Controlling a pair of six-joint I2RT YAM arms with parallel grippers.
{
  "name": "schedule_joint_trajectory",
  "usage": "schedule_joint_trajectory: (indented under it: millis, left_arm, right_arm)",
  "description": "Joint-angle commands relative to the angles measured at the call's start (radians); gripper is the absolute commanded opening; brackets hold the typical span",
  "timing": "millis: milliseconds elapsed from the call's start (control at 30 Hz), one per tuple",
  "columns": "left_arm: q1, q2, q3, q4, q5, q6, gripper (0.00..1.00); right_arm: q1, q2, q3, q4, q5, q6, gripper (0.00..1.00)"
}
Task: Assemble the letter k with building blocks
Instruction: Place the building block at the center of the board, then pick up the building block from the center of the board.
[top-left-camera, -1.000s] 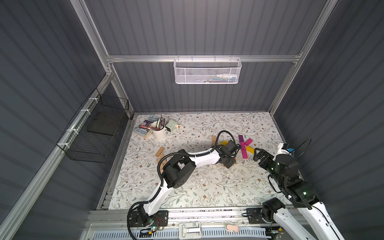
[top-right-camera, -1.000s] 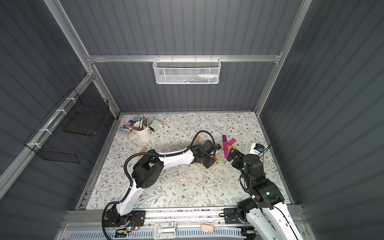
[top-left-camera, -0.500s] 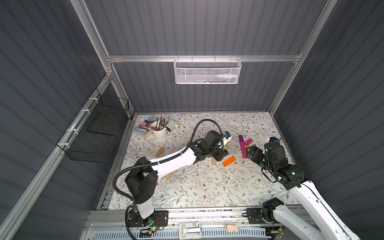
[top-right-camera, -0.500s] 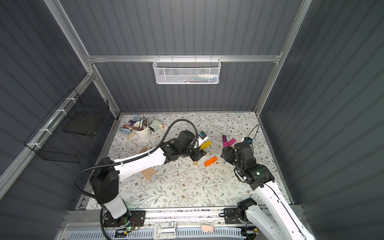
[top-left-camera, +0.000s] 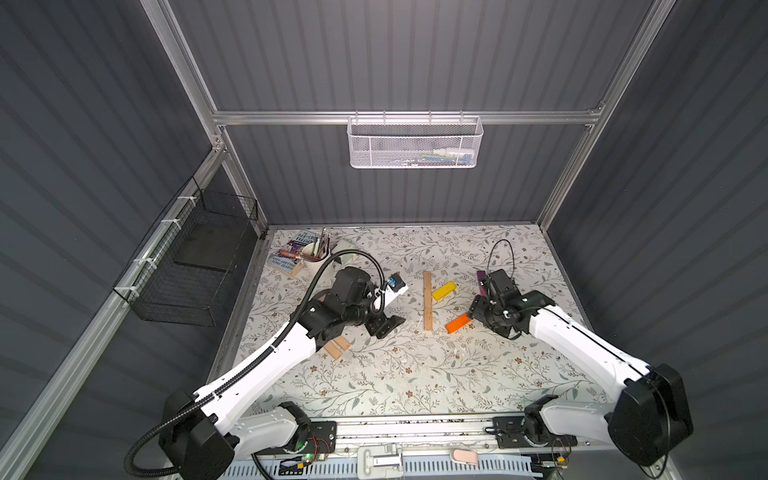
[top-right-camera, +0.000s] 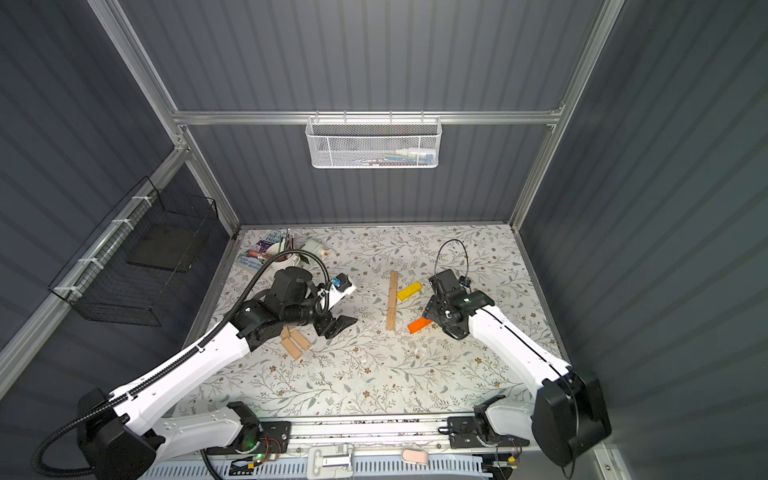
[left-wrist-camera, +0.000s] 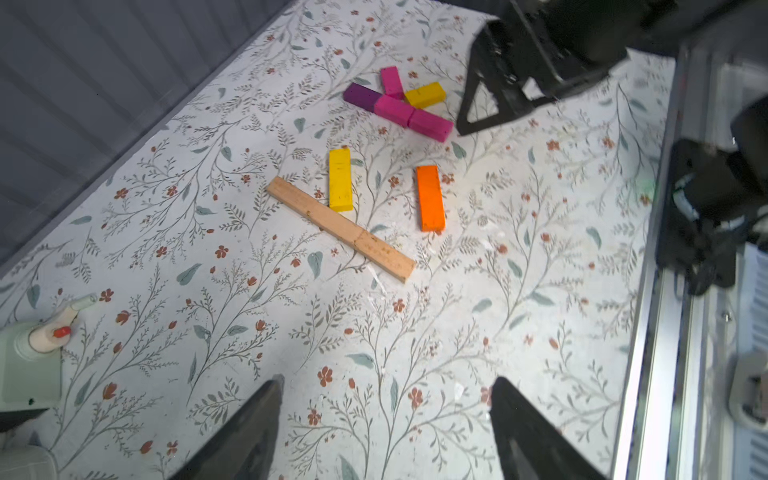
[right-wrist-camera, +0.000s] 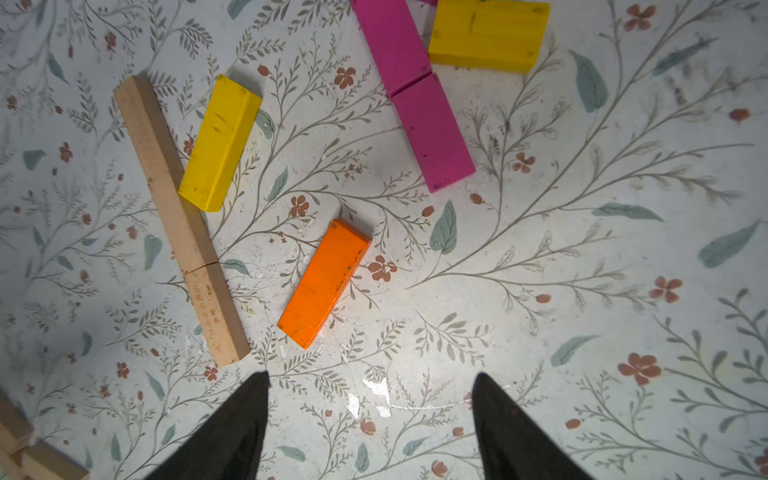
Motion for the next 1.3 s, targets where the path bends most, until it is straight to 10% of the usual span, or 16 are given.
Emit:
schedule_joint_trajectory:
  millis: [0,1267]
  left_arm:
    - [0.000,-0.037,-0.061,-0.075,0.079,0.188,0.84]
    - [0.001,-0.002,-0.090,-0.108,0.057,0.268,0.92]
  right_arm:
    - [0.044,0.078,0.054,-0.020,0.074,0.056,0.69]
    - [0.069,0.393,0.000,0.226,-0.038,0.159,0.34]
